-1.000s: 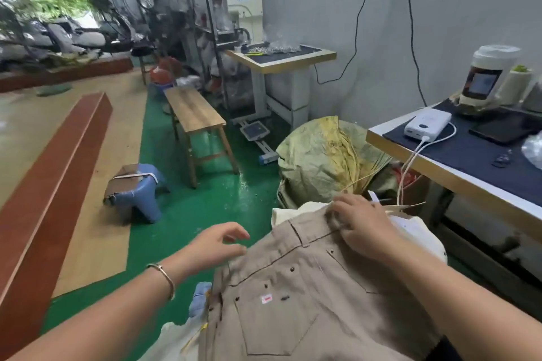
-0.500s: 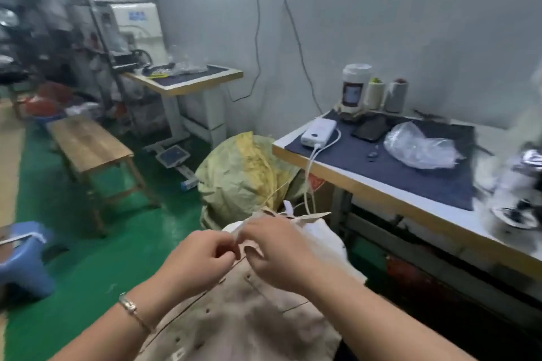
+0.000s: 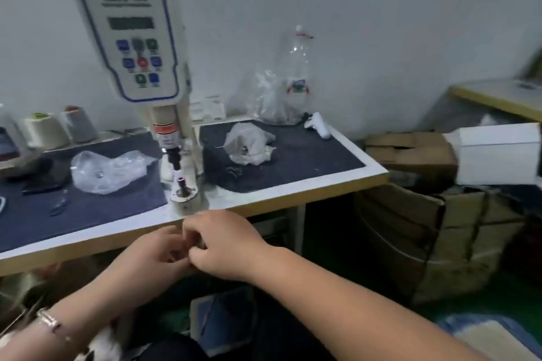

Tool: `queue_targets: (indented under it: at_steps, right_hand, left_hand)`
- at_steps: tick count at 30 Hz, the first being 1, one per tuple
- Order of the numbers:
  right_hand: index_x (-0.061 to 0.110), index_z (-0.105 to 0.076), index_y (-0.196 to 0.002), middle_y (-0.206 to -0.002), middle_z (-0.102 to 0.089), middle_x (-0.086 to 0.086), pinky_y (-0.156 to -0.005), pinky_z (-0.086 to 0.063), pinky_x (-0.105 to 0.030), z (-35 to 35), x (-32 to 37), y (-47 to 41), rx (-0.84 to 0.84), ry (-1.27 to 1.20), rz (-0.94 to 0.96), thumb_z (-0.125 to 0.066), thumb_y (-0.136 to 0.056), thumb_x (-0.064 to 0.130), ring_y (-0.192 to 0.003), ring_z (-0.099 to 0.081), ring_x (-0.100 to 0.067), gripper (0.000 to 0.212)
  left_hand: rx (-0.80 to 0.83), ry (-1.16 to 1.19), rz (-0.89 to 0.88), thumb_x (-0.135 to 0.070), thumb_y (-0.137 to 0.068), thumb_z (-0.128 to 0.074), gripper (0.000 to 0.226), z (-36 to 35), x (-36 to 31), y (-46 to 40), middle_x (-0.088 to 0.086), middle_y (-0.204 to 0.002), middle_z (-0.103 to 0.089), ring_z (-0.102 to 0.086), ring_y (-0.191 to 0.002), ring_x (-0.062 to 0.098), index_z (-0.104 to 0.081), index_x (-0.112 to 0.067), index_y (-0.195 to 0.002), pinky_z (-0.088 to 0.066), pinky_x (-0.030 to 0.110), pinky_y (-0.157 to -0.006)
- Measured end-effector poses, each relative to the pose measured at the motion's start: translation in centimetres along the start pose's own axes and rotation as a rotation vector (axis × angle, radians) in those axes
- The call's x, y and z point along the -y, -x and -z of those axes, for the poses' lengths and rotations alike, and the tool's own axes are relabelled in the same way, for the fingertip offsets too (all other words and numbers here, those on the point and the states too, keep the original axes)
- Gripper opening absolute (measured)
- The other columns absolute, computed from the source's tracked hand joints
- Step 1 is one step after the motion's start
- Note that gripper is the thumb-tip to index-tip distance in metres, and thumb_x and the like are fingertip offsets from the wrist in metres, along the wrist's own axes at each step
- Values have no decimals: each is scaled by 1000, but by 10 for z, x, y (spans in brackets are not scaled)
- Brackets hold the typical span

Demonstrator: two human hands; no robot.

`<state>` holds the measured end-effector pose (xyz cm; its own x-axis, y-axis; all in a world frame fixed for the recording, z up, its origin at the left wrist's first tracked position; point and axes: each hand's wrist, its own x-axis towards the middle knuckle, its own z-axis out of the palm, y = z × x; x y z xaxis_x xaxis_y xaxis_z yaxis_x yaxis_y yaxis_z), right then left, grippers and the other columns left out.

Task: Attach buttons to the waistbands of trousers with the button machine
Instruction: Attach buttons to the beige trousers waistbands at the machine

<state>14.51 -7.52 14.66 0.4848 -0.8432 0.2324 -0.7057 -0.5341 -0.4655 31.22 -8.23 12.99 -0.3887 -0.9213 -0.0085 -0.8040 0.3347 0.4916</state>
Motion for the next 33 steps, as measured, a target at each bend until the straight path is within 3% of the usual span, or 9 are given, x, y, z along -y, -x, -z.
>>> queue_targets:
  at_steps: [5,9,16,19,22,24,26,31,33]
  right_hand:
    - [22,-59,-81,-88,-61,3,-68,-50,-36,57,-92,103,-38,32,-343,-57,-84,20,-80,-56,-16,4]
    - [27,-63,-82,-87,-63,12,-71,-53,-33,97,-139,209,-110,9,-679,-59,-86,23,-81,-58,-7,7]
    - [29,-61,-73,-80,-61,13,-69,-48,-26,103,-170,362,-245,35,-1164,-60,-80,14,-79,-59,-9,16]
    - [30,-59,-94,-110,-61,4,-79,-45,-29,66,-182,394,-54,187,-1390,-59,-82,23,-107,-56,-19,14]
    - [21,-42,-134,-137,-41,-4,-100,-35,-43,32,-190,406,66,334,-1585,-63,-77,57,-128,-36,-26,70]
    - [20,-34,-141,-141,-35,-5,-104,-29,-48,23,-194,407,17,368,-1656,-59,-72,72,-131,-29,-27,90]
    - [19,-36,-141,-141,-36,-4,-104,-28,-48,23,-196,406,0,382,-1669,-58,-71,75,-131,-30,-26,93]
    - [23,-40,-135,-141,-40,-3,-101,-34,-40,24,-190,402,-70,481,-1509,-52,-94,27,-129,-35,-25,42]
    - [26,-41,-128,-137,-45,-1,-96,-36,-38,27,-184,402,-85,477,-1455,-47,-96,19,-127,-41,-24,33]
  left_hand:
    - [195,-33,-237,-20,-82,-65,15,-69,-89,-72,-10,-89,-55,-56,-78,4,-63,-30,-72,-41,17,-66]
    - [323,63,-312,-28,-89,-59,22,-132,-154,-95,-13,-92,-54,-57,-79,5,-61,-32,-68,-42,20,-66]
    - [726,73,-336,-19,-90,-59,20,-266,-247,-75,-14,-100,-65,-62,-89,0,-66,-37,-95,-52,17,-71]
    - [889,48,-368,-30,-90,-63,43,-316,-252,-63,-14,-126,-54,-55,-105,2,-54,-34,-131,-47,15,-82]
    - [827,-94,-580,-22,-98,-57,50,-348,-249,-51,3,-145,-45,-46,-128,18,-42,-12,-145,-41,14,-92]
    - [752,-167,-616,-19,-100,-55,51,-361,-243,-45,9,-151,-37,-37,-139,24,-38,-5,-146,-32,22,-104]
    - [838,-35,-618,-37,-93,-60,66,-361,-236,-40,-2,-153,-31,-34,-140,17,-31,-21,-150,-29,22,-108]
    - [809,18,-404,-44,-90,-59,73,-351,-246,-50,-2,-154,-29,-39,-137,15,-23,-28,-151,-35,23,-109]
    - [801,40,-383,-45,-90,-59,76,-345,-254,-53,-2,-155,-27,-38,-137,15,-19,-27,-152,-35,24,-110]
